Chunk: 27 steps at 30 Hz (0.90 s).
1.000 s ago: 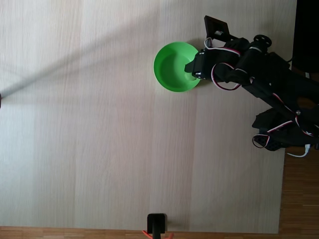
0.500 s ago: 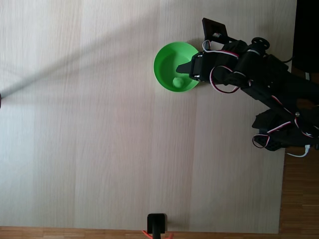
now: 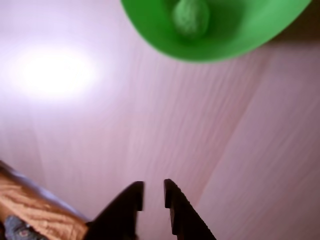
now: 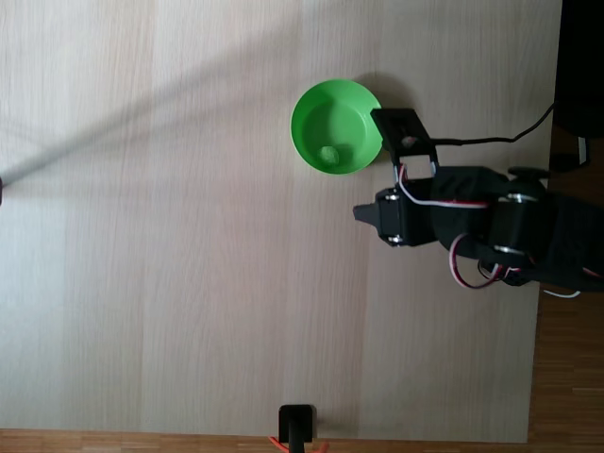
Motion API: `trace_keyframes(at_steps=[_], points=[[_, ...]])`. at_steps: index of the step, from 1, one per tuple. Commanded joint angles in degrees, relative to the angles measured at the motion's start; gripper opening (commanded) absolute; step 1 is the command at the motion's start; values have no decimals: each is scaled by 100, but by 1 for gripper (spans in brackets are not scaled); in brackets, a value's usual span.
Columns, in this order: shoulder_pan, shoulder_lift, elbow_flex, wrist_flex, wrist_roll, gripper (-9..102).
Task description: Grasp a green pompom and put it in the green bowl.
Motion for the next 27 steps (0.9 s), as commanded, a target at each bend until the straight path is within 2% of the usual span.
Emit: trace_keyframes(at_steps=[1, 14, 21, 27], points=[[-246, 598, 448, -290, 220, -1], [-721, 2936, 4184, -2435, 457, 0], [-782, 3524, 5142, -2751, 1143, 0], [-791, 4104, 5792, -2689, 1204, 0]])
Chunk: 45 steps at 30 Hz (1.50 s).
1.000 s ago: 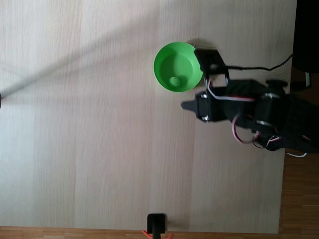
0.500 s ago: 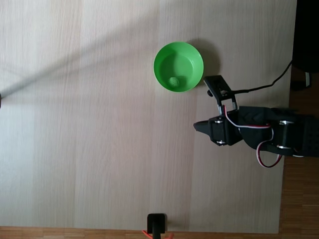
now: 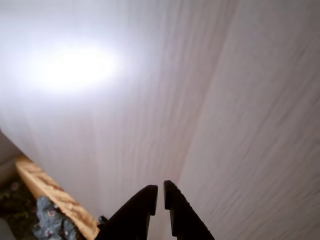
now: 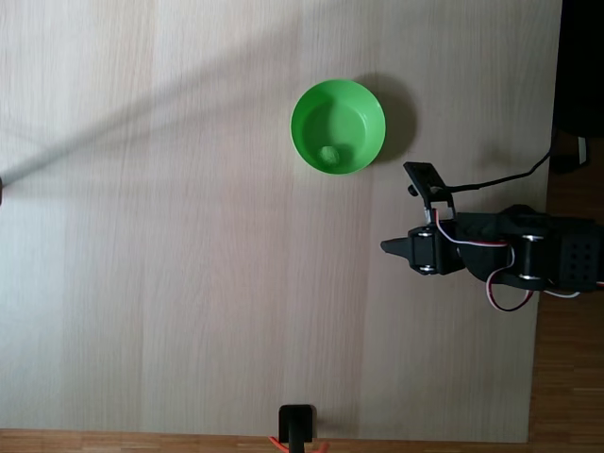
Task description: Grasp a green pompom and put it in the green bowl.
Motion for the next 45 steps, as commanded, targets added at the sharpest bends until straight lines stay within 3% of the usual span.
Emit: trace_keyframes(at_steps=[1, 10, 18, 31, 41, 45], points=[[-35, 422, 220, -9, 18, 0], [-413, 1336, 1116, 0, -396, 0], [-132, 2224, 1485, 70, -369, 0], [211, 3709, 1802, 949, -413, 0], [193, 4474, 1767, 2285, -422, 0], [193, 4482, 1723, 2373, -422, 0]])
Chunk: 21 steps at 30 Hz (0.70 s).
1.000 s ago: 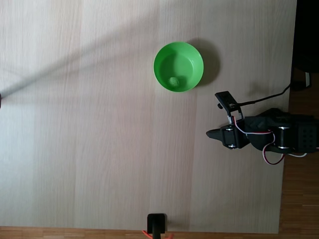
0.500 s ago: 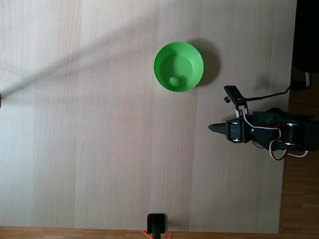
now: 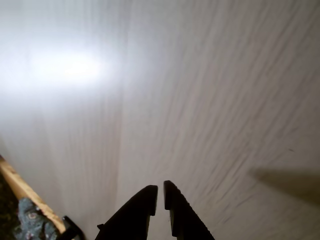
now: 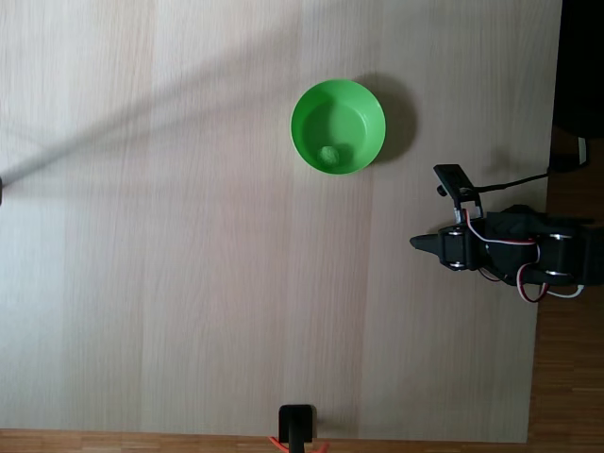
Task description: Grasp a green pompom and put it in the green bowl.
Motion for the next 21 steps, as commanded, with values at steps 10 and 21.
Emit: trace_keyframes(at_steps=[10, 21], points=[[53, 334, -132, 44, 44, 0], [53, 334, -132, 44, 44, 0]])
